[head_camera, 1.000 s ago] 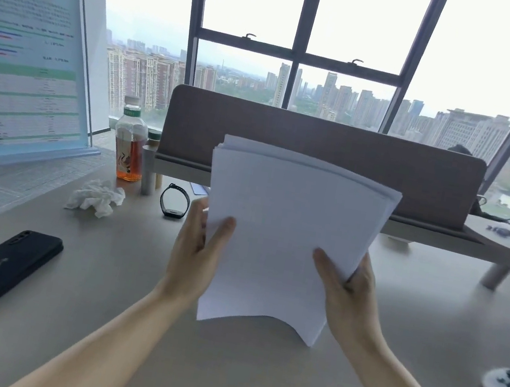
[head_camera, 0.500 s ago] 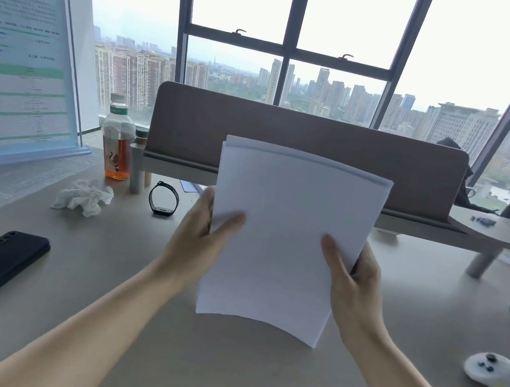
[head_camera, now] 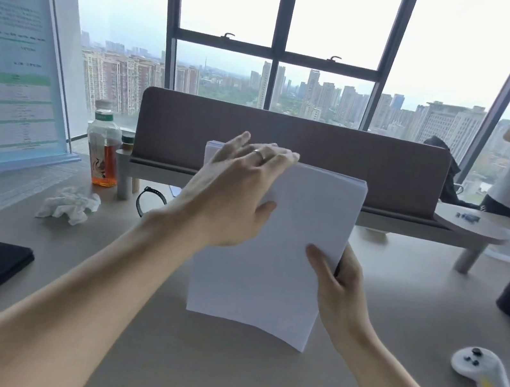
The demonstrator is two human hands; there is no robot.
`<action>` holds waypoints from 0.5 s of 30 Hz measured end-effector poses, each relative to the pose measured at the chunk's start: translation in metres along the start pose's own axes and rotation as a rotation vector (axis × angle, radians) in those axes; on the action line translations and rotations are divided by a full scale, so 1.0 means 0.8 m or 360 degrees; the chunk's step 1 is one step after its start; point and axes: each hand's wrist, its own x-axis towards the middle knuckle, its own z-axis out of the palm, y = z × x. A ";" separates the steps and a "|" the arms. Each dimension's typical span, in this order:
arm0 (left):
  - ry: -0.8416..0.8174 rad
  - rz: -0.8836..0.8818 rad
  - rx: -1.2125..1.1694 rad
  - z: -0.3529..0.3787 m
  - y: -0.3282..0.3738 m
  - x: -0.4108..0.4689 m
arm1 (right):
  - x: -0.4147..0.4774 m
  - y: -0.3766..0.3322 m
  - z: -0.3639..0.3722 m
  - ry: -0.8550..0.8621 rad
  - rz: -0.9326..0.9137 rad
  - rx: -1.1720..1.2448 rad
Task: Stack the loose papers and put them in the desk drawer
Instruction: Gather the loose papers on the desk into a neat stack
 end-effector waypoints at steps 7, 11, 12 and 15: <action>0.0261 -0.1238 -0.1842 0.041 -0.025 -0.065 | -0.003 0.004 -0.001 -0.0012 0.0032 0.0014; 0.0120 -0.1451 -0.1985 0.082 -0.020 -0.104 | -0.006 0.008 0.004 0.0050 0.0036 0.0012; 0.0144 -0.1441 -0.2005 0.086 -0.020 -0.110 | -0.007 0.009 0.005 0.0064 0.0045 -0.0002; 0.0099 -0.1360 -0.2015 0.094 -0.018 -0.121 | -0.012 0.007 0.010 0.0048 0.0079 0.0001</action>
